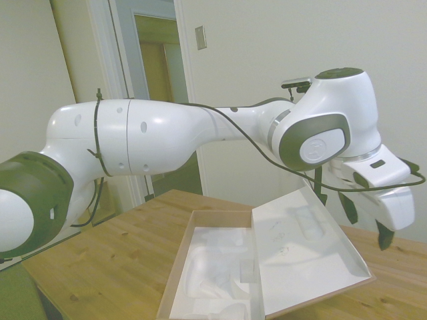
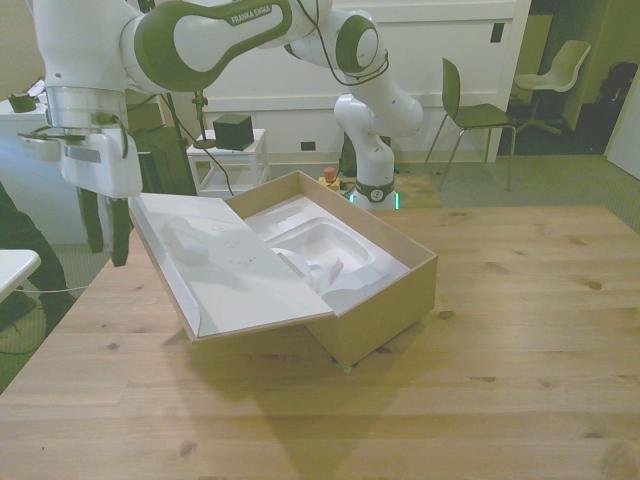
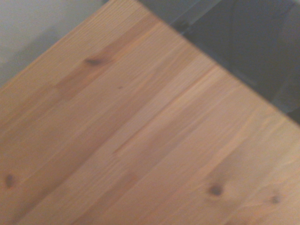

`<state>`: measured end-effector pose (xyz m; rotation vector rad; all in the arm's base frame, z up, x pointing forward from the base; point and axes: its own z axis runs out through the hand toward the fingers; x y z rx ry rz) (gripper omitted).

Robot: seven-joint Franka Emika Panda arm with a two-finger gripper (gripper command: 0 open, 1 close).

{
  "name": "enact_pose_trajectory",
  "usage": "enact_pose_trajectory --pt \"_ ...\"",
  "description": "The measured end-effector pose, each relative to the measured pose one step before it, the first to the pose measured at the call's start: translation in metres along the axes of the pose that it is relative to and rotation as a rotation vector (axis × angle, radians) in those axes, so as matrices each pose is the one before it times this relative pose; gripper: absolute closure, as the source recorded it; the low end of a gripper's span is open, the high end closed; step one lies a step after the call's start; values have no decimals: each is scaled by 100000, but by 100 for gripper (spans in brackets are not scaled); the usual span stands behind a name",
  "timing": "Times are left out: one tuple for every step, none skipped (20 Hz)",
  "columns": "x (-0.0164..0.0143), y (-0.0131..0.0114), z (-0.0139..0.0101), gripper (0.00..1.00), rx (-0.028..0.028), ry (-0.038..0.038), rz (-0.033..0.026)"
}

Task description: Close the box

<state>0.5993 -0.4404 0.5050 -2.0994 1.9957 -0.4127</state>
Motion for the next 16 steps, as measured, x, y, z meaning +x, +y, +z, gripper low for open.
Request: enact_pose_trajectory --pt "-859 -309 735 0 870 -3109 -366" --pt "-667 -192 456 0 1306 -2513 260" --pt "-480 -57 -8 0 1870 -2253 173" --pt "-661 -87 -415 0 2278 -1843 -101" --pt "-867 -212 -928 0 2035 -1122 -573" --pt "-1308 -522 -1237 0 1885 -1107 -1325" --pt "-2421 -771 -946 0 596 -3711 -3210" --pt "-2888 -947 -812 0 375 -3253 -3696" --pt "-3436 -1225 -621 0 631 -3307 -4434" --pt "-3572 -1168 -576 0 382 -3402 -4559" --pt "-3896 -960 -732 0 125 -3474 -5268" --pt "-2933 -646 -590 0 87 -1963 -4585" --pt "-2840 -536 -522 0 -235 -1316 -4929" --pt "-2716 -486 -363 0 -725 -729 -3940" --pt "-2639 -328 -233 0 -1525 -292 -4064" --pt "-2487 -213 -111 0 -1953 49 -3599"
